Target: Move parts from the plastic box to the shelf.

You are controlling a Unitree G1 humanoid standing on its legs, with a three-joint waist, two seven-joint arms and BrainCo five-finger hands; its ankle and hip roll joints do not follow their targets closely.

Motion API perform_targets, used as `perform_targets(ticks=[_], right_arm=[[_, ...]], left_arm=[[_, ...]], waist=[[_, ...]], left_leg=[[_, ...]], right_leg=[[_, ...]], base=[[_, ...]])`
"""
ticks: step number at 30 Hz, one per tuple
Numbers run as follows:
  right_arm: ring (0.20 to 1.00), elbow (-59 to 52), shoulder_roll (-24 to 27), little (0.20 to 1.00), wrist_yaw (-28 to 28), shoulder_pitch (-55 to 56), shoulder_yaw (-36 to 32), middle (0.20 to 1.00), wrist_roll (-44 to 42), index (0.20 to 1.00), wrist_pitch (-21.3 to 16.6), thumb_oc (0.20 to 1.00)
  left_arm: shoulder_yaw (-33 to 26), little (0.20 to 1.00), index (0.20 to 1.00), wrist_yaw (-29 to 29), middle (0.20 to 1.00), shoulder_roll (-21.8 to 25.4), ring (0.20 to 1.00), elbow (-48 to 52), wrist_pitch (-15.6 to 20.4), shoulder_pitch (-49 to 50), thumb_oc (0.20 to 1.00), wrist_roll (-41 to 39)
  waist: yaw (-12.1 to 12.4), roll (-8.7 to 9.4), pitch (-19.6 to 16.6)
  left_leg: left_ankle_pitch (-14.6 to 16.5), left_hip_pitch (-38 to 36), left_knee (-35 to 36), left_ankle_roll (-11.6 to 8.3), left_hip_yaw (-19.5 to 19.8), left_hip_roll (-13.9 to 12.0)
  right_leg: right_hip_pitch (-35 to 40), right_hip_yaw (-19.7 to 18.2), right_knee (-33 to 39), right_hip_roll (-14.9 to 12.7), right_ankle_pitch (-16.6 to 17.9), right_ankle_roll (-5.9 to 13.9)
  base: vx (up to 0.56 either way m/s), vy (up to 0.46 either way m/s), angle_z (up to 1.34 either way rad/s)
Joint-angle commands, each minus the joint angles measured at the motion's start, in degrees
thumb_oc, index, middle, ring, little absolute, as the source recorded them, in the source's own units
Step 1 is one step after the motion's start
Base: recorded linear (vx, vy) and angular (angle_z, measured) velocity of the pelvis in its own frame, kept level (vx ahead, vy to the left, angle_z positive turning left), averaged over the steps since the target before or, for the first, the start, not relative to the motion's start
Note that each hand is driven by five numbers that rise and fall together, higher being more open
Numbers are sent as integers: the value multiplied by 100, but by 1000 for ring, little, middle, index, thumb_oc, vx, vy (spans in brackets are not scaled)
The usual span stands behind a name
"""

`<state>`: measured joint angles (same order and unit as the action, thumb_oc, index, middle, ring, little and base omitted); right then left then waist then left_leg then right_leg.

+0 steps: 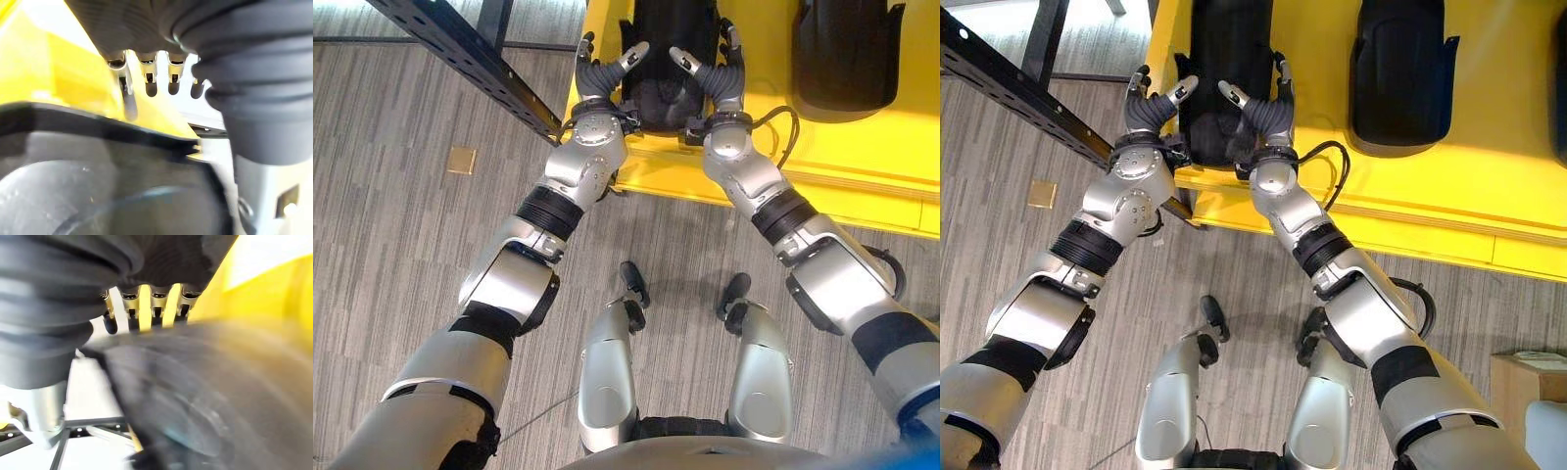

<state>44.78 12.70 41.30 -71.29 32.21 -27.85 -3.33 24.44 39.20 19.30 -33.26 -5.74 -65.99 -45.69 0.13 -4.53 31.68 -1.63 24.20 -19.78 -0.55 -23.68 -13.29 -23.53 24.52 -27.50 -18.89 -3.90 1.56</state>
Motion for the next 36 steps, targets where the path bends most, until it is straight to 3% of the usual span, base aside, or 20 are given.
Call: perform_targets(ticks=[1,5,11,15,23,24,26,27,28,29,34,35,36], right_arm=[[1000,192,-167,1000,576,-1041,-4,1000,462,1000,-371,1000],[1000,140,-101,1000,765,-1042,-89,1000,685,1000,-460,1000],[1000,-143,-81,1000,550,-1007,-22,1000,1043,1000,-393,1000],[1000,-419,-88,1000,488,-894,4,1000,1312,1000,-554,1000],[1000,-1215,125,1000,408,-603,-196,1000,2115,1000,-582,1000],[1000,-1750,317,1000,-14,-353,-234,1000,2496,1000,-478,1000],[1000,-2190,474,1000,-382,-102,-226,1000,2860,1000,-289,1000],[1000,-2232,485,1000,-412,-62,-226,1000,2879,1000,-284,1000],[1000,-2964,744,1000,-873,423,-241,1000,3213,1000,-190,1000],[1000,-3251,811,1000,-972,624,-267,1000,3335,1000,-144,1000],[1000,-5007,1432,1000,-2414,1899,-417,1000,4522,1000,-430,1000],[1000,-5747,1615,1000,-2916,2199,-443,1000,4552,1000,-207,1000],[1000,-5898,1632,1000,-3007,2315,-471,1000,4540,1000,-117,1000]], left_arm=[[37,1000,1000,88,1000,-29,1000,359,352,-328,1000,2],[23,1000,1000,136,1000,-63,1000,405,356,-306,1000,107],[-23,1000,1000,122,1000,-71,1000,566,360,-239,1000,246],[-50,1000,1000,111,1000,-8,1000,723,394,-158,1000,359],[-192,1000,1000,-103,1000,284,1000,1513,798,161,1000,1031],[-370,1000,1000,-232,1000,464,1000,2119,767,569,1000,1385],[-549,1000,1000,-440,1000,609,1000,2630,682,993,1000,1521],[-566,1000,1000,-459,1000,619,1000,2693,659,1055,1000,1532],[-809,1000,1000,-601,1000,754,1000,3303,681,1699,1000,1742],[-899,1000,1000,-651,1000,788,1000,3505,696,1933,1000,1772],[-1522,1000,1000,-1370,1000,842,1000,4570,887,3530,1000,2301],[-1706,1000,1000,-1568,1000,828,1000,4818,947,3971,1000,2433],[-1725,1000,1000,-1588,1000,811,1000,4886,924,4069,1000,2448]], waist=[[129,-66,-189],[105,-54,-189],[94,-47,-189],[97,-33,-189],[115,-18,-197],[169,-3,-288],[225,9,-362],[229,14,-395],[279,50,-489],[284,62,-516],[340,147,-748],[366,193,-791],[357,182,-821]], left_leg=[[3,-340,292,-752,-146,-397],[0,-366,322,-753,-161,-394],[22,-406,331,-744,-180,-392],[41,-501,346,-732,-178,-375],[105,-734,423,-690,-119,-271],[136,-846,508,-673,-69,-194],[65,-902,591,-590,-101,-162],[155,-953,590,-653,-27,-137],[100,-1045,695,-558,-26,-87],[109,-1076,719,-553,-7,-70],[160,-1353,956,-551,127,46],[171,-1430,1025,-566,134,52],[165,-1461,1047,-569,136,52]], right_leg=[[-268,-330,158,-208,88,683],[-251,-342,188,-187,91,695],[-221,-356,230,-163,81,693],[-129,-342,241,-151,58,686],[107,-319,251,-99,-55,680],[236,-273,326,-84,-90,699],[321,-176,427,-60,-21,630],[374,-221,420,-61,-108,693],[505,-116,565,-34,-42,637],[548,-108,595,-22,-51,642],[919,5,926,40,-60,712],[1047,37,1054,80,-65,731],[1089,50,1090,92,-54,734]], base=[[0,0,0],[0,0,0],[-1,-5,-1],[0,0,0],[-1,-6,0],[-1,-49,-2],[-11,-58,0],[-8,-87,6],[47,-61,4],[-8,-89,5],[24,-57,4],[30,-56,8],[39,-65,6]])
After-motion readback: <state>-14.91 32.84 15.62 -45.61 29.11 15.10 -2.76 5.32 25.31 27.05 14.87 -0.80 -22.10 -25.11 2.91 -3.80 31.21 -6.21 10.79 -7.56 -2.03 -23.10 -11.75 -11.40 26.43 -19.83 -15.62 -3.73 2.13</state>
